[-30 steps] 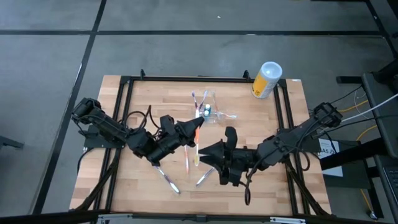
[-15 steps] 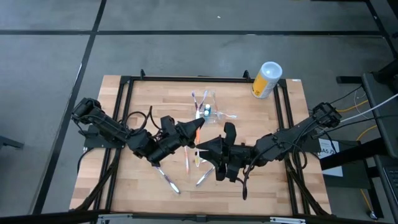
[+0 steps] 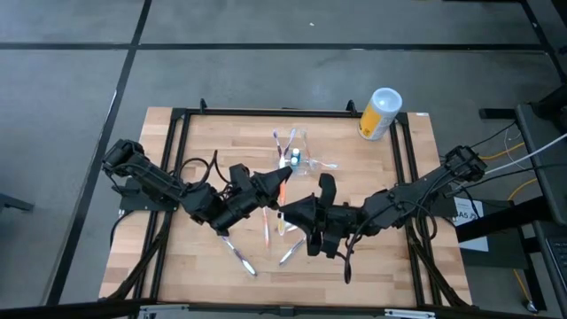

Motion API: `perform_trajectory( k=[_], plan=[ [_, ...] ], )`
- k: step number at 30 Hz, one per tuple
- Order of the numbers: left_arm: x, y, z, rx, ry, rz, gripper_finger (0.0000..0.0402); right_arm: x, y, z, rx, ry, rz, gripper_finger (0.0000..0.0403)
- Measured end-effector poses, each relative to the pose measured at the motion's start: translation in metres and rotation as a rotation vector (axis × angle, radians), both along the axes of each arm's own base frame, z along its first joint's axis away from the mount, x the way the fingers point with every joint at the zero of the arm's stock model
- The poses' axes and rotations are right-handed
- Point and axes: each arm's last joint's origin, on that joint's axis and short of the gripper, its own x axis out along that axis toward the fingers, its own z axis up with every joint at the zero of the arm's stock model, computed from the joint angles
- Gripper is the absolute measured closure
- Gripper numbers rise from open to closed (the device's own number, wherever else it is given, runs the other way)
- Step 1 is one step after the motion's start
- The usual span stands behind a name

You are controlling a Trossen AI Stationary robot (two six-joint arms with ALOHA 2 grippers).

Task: Pick & Place toothbrushing station
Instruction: Put the orange toothbrush into the right section of the transparent organizer

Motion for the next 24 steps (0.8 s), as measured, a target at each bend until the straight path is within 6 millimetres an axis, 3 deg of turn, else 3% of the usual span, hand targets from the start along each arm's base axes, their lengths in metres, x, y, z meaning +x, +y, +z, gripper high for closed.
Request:
perform_trajectory(
  k=[7,14,24],
  plan=[
    [0.001,0.001,-0.001,-0.007,0.008,0.015,0.0382,0.000,-0.001,0.001,-0.015,-0.003,-0.007,0.0372],
    [0.001,0.002,-0.003,-0.016,0.035,0.046,0.0379,-0.003,0.002,0.006,-0.012,-0.007,-0.002,0.0386],
    [0.000,0.008,-0.008,0.019,0.125,0.175,0.0305,-0.013,0.014,0.021,0.042,0.004,0.037,0.0389]
  ],
)
